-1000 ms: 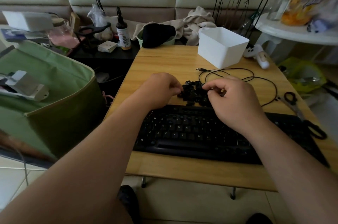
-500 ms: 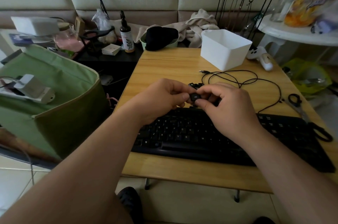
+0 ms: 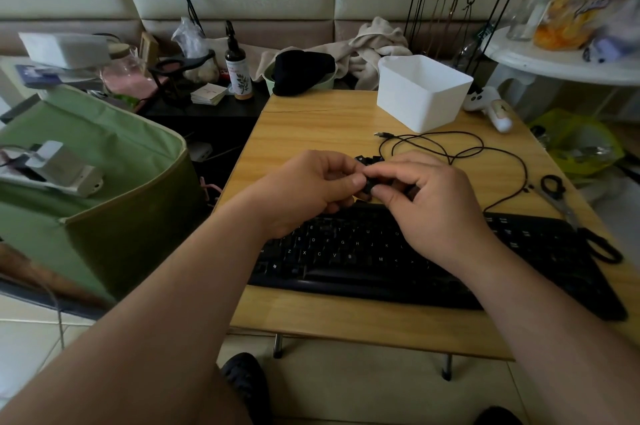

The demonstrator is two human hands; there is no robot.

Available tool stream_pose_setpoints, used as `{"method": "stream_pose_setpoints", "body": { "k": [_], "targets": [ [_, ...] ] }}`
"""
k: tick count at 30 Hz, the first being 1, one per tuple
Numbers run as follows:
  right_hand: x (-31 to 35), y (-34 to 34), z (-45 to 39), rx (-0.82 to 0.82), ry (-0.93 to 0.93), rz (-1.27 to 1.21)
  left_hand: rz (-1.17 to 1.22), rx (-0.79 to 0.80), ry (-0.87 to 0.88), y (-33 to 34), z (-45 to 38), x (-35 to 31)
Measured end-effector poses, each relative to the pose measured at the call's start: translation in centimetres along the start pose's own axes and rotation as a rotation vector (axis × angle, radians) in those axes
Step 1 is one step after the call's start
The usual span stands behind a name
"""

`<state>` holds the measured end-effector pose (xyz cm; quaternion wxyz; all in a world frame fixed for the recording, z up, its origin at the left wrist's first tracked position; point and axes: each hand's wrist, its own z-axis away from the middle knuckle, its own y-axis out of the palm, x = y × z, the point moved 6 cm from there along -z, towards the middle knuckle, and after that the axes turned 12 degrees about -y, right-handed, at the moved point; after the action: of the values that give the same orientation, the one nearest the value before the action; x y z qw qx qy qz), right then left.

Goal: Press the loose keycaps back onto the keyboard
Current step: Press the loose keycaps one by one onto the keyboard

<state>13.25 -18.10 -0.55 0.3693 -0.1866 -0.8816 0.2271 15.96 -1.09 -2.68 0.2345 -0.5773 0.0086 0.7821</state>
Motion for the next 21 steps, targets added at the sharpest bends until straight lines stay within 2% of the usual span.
{"method": "stream_pose_setpoints", "body": {
  "k": [5, 14, 18, 21],
  "targets": [
    [0.2, 0.0, 0.3, -0.078, 0.062, 0.003, 0.132, -0.009, -0.018, 0.0, 0.3, -0.5],
    [2.8, 1.2, -0.3, -0.096, -0.075, 0.159, 0.178, 0.053, -0.04, -0.9, 1.9, -0.2],
    [3.5, 2.4, -0.2, -0.051, -0.079, 0.099, 0.131, 0.032, -0.079, -2.6, 2.8, 0.9],
    [4.1, 3.8, 0.0, 0.003, -0.049, 0.047, 0.005, -0.039, -0.092, -4.5, 3.7, 1.9]
  ]
}}
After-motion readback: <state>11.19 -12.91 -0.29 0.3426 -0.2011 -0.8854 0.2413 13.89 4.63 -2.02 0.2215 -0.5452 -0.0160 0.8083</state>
